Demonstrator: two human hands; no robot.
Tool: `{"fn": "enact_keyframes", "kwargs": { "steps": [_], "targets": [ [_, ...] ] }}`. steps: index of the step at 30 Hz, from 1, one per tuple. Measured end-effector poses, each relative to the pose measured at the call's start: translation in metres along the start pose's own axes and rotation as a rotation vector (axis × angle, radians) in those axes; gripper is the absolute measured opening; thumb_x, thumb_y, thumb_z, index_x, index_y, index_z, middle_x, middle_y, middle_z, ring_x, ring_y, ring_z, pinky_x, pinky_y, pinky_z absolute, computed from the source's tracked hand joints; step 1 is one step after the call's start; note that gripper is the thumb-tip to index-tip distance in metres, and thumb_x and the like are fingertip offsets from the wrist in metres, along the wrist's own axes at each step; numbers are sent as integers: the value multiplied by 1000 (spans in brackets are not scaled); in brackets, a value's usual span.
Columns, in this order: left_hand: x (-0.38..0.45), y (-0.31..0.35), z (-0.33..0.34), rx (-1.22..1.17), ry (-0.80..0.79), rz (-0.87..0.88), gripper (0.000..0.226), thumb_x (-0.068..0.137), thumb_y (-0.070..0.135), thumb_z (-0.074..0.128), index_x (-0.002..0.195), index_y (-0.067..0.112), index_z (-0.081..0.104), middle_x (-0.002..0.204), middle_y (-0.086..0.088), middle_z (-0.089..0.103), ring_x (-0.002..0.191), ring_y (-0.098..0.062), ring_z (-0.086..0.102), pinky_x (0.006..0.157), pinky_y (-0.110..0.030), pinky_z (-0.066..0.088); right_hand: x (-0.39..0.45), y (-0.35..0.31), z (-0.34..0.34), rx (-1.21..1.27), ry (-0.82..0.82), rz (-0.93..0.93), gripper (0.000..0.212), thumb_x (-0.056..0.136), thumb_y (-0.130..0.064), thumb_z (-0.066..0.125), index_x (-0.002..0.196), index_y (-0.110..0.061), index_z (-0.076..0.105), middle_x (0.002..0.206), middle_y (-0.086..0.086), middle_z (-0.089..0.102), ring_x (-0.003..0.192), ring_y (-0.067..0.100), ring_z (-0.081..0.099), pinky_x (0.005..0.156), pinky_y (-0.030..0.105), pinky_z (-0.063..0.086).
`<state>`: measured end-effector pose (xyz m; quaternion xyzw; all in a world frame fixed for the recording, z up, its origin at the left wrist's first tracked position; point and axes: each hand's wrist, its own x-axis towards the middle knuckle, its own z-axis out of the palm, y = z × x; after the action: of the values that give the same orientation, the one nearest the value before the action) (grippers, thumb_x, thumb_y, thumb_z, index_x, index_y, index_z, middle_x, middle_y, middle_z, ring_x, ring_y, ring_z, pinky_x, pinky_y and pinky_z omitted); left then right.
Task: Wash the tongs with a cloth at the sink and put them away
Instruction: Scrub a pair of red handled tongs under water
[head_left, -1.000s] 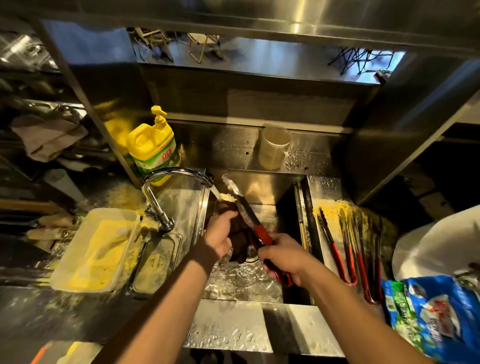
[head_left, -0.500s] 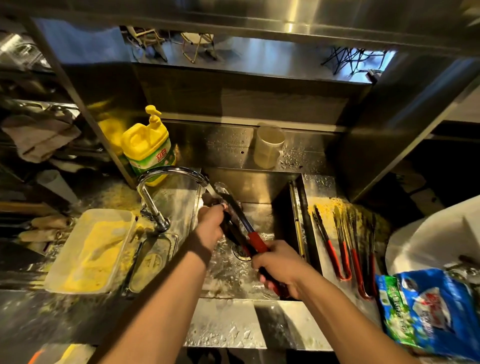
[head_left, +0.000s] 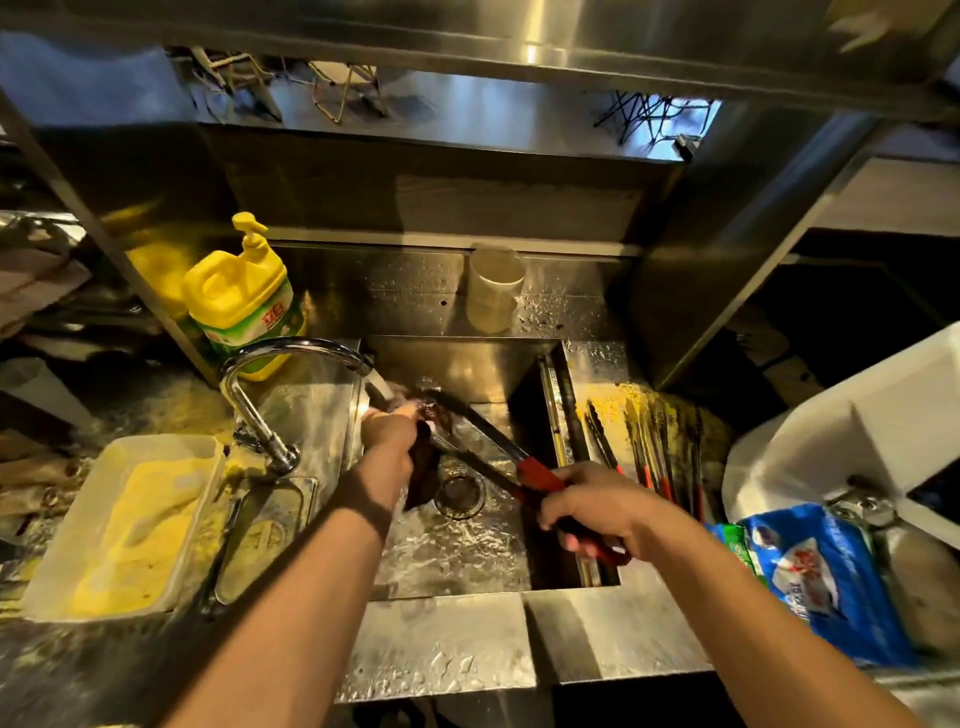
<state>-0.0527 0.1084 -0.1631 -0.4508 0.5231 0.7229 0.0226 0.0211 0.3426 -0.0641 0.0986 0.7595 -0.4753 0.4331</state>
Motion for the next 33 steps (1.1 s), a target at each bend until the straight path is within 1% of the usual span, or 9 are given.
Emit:
{"fn": "enact_keyframes", "kwargs": {
  "steps": [3, 6, 10, 15, 17, 21, 26, 29, 33],
  "targets": [
    [-2, -15, -4, 78, 75, 42, 33, 88, 9, 65, 121, 3, 62, 115, -22, 71, 97, -34, 71, 86, -45, 60, -6, 8, -19, -228, 229, -91, 21, 86, -24, 68, 103, -13, 62, 64, 1, 59, 48, 13, 55, 48, 28, 45],
    [-13, -33, 2, 51, -25, 9, 23, 91, 0, 59, 114, -2, 62, 108, -22, 67, 84, -33, 69, 68, -39, 62, -4, 16, -19, -843, 660, -156, 48, 92, -35, 61, 135, -20, 48, 103, 4, 60, 80, 21, 66, 65, 36, 53],
    [-36, -50, 16, 193, -129, 55, 24, 90, 8, 65, 113, 2, 63, 105, -20, 67, 90, -29, 66, 86, -41, 56, -7, 32, -18, -1184, 882, -158, 79, 92, -26, 63, 155, -30, 15, 134, 7, 43, 96, 27, 64, 56, 38, 47],
    [-75, -52, 50, 304, -340, 218, 12, 90, 12, 65, 90, 24, 66, 85, -5, 70, 81, -26, 67, 67, -32, 54, -31, 52, -36, -684, 801, -194, 66, 86, -45, 60, 145, -24, 40, 133, 7, 51, 109, 31, 63, 87, 43, 55],
    [-96, -52, 74, 368, -425, 265, 11, 90, 11, 66, 90, 22, 67, 87, -9, 71, 87, -30, 67, 73, -38, 54, -49, 61, -44, -425, 770, -200, 46, 80, -42, 64, 120, -19, 60, 108, 9, 66, 92, 28, 66, 80, 39, 56],
    [-153, -60, 121, 435, -580, 335, 7, 87, 18, 68, 91, 23, 68, 94, -10, 74, 84, -27, 69, 80, -41, 56, -92, 87, -58, -166, 854, -256, 28, 68, -42, 60, 87, -21, 63, 66, -2, 68, 59, 12, 65, 55, 28, 51],
    [-239, -84, 170, 501, -864, 405, 14, 88, 9, 65, 83, 21, 70, 72, 8, 73, 65, -9, 70, 61, -22, 53, -147, 131, -84, 22, 1054, -263, 29, 63, -43, 58, 88, -28, 63, 69, -8, 63, 65, 10, 60, 59, 27, 42],
    [-287, -103, 191, 562, -979, 460, 11, 88, 9, 67, 82, 17, 67, 76, -3, 69, 67, -15, 65, 66, -24, 49, -182, 164, -97, 177, 1186, -260, 22, 62, -40, 56, 82, -32, 59, 72, -11, 62, 63, 0, 57, 59, 18, 41],
    [-350, -145, 220, 612, -1165, 463, 14, 90, 1, 63, 84, 13, 65, 76, -4, 66, 65, -9, 61, 60, -17, 50, -236, 218, -115, 396, 1325, -192, 22, 66, -40, 58, 82, -25, 59, 60, -4, 59, 44, 8, 54, 45, 23, 41]
  ]
}}
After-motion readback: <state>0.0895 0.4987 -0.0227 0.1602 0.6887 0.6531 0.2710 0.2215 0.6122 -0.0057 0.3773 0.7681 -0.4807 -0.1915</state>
